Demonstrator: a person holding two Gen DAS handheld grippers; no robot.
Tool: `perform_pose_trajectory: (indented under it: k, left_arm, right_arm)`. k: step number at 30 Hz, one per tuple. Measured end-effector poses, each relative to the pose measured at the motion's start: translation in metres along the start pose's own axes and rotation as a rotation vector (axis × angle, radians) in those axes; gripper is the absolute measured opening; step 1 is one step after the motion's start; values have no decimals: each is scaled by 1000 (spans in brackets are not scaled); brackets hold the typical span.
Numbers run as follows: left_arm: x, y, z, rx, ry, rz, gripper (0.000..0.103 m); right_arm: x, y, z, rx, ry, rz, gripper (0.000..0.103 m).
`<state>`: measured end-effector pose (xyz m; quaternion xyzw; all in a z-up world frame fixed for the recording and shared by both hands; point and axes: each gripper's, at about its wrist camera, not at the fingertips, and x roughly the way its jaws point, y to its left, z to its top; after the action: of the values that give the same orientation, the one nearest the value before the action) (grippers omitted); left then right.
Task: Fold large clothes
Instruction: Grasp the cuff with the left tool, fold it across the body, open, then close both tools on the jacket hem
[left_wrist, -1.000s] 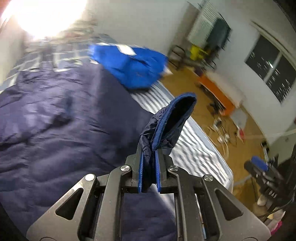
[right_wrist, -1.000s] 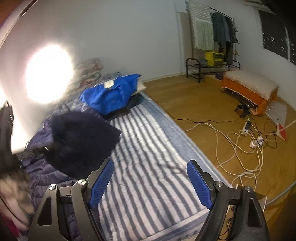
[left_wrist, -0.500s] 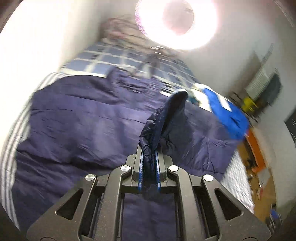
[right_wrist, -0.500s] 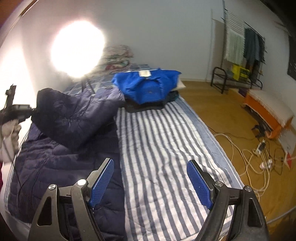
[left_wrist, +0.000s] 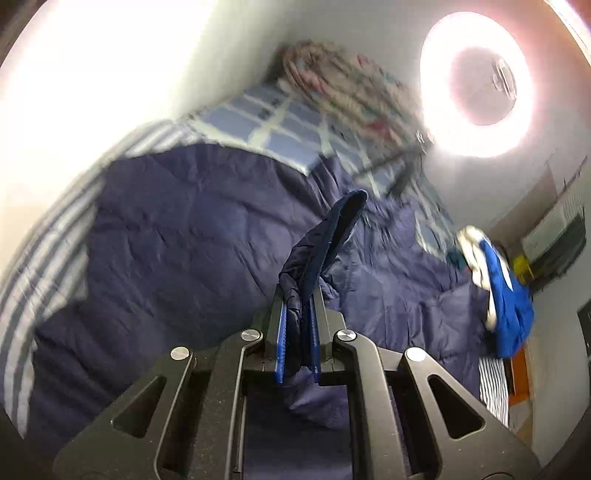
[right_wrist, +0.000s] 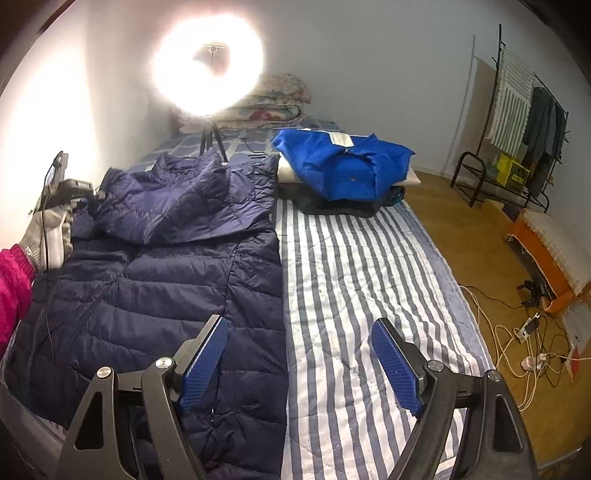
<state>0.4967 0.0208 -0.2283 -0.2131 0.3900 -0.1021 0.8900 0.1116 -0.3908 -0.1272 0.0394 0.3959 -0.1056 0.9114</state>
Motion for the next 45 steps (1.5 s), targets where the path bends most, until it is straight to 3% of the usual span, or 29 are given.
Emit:
perform_pose_trajectory:
  k: [7, 9, 12, 16, 20, 26, 27, 28, 30, 38, 40, 45]
  left_arm:
    - [34, 37, -1, -41, 112, 130, 15]
    - [34, 39, -2, -30, 101, 141, 22]
    - [32, 39, 0, 12, 87, 164, 23]
    - [34, 37, 6, 78, 76, 293, 23]
    - [15, 43, 11, 49, 57, 288, 23]
    - [-49, 33, 13, 123, 34, 231, 23]
    - [-65, 30, 10, 147, 32, 220, 30]
    - [-80, 28, 7, 163, 29, 210, 44]
    - [-113, 24, -2, 193, 17, 190, 62]
    - [-218, 23, -69, 295, 60, 177, 66]
    - [-237, 30, -90, 281, 76, 171, 71]
    - [-266, 59, -142, 240, 143, 178, 71]
  right_arm:
    - [9, 9, 1, -24, 16, 7, 82]
    - [10, 14, 2, -35, 16, 14, 82]
    - [11, 23, 2, -66, 16, 20, 82]
    - [9, 33, 1, -102, 9, 20, 82]
    - [9, 33, 1, -100, 9, 17, 82]
    - [-2, 18, 1, -86, -20, 1, 82]
    - [-5, 15, 0, -82, -32, 0, 82]
    - [-6, 12, -1, -80, -41, 1, 82]
    - [-10, 4, -5, -75, -58, 6, 82]
    - [-25, -24, -21, -11, -148, 82, 87]
    - [-23, -30, -29, -6, -136, 95, 87]
    - [-12, -33, -47, -40, -62, 155, 87]
